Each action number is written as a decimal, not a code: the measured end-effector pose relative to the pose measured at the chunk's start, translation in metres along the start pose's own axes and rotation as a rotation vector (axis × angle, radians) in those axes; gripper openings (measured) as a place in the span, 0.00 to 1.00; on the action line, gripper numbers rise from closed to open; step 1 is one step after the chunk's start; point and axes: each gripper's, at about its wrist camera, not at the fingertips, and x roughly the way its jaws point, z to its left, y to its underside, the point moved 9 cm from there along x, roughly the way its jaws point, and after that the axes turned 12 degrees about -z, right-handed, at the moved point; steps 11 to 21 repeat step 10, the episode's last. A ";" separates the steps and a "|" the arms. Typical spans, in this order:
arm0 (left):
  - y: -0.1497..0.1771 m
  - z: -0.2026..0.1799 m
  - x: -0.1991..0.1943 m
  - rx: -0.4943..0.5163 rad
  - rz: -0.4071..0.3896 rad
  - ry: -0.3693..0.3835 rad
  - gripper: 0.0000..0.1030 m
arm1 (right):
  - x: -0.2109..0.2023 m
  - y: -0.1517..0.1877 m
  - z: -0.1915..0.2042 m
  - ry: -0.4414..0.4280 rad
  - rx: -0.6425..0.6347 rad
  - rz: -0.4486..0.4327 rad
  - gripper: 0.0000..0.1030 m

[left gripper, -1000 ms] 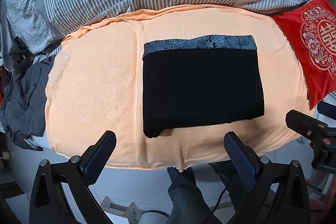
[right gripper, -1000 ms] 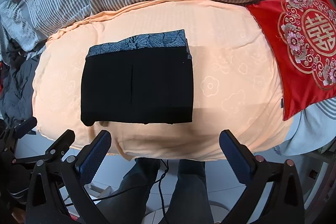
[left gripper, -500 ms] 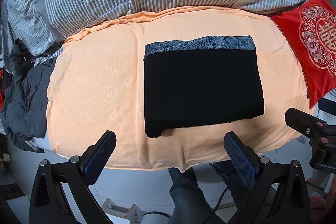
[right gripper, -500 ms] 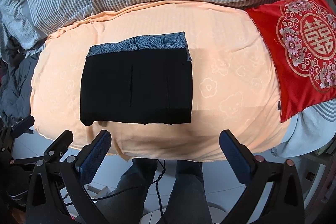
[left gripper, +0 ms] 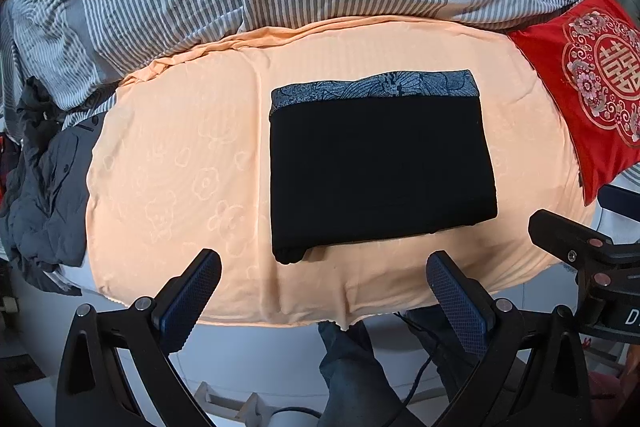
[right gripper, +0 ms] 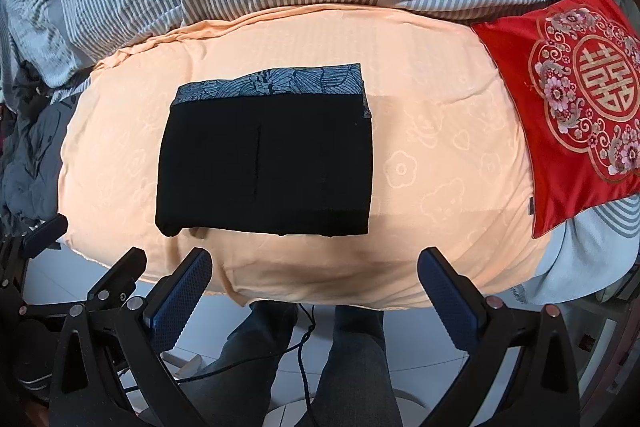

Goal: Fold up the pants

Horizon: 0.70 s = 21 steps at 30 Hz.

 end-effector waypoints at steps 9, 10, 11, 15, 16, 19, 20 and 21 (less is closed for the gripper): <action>0.001 -0.003 -0.004 0.017 -0.013 0.007 1.00 | 0.000 0.000 0.000 0.000 -0.002 0.000 1.00; 0.001 -0.003 -0.004 0.019 -0.013 0.007 1.00 | 0.000 0.000 0.001 0.000 -0.002 -0.001 1.00; 0.001 -0.003 -0.004 0.019 -0.013 0.007 1.00 | 0.000 0.000 0.001 0.000 -0.002 -0.001 1.00; 0.001 -0.003 -0.004 0.019 -0.013 0.007 1.00 | 0.000 0.000 0.001 0.000 -0.002 -0.001 1.00; 0.001 -0.003 -0.004 0.019 -0.013 0.007 1.00 | 0.000 0.000 0.001 0.000 -0.002 -0.001 1.00; 0.001 -0.003 -0.004 0.019 -0.013 0.007 1.00 | 0.000 0.000 0.001 0.000 -0.002 -0.001 1.00; 0.001 -0.003 -0.004 0.019 -0.013 0.007 1.00 | 0.000 0.000 0.001 0.000 -0.002 -0.001 1.00; 0.001 -0.003 -0.004 0.019 -0.013 0.007 1.00 | 0.000 0.000 0.001 0.000 -0.002 -0.001 1.00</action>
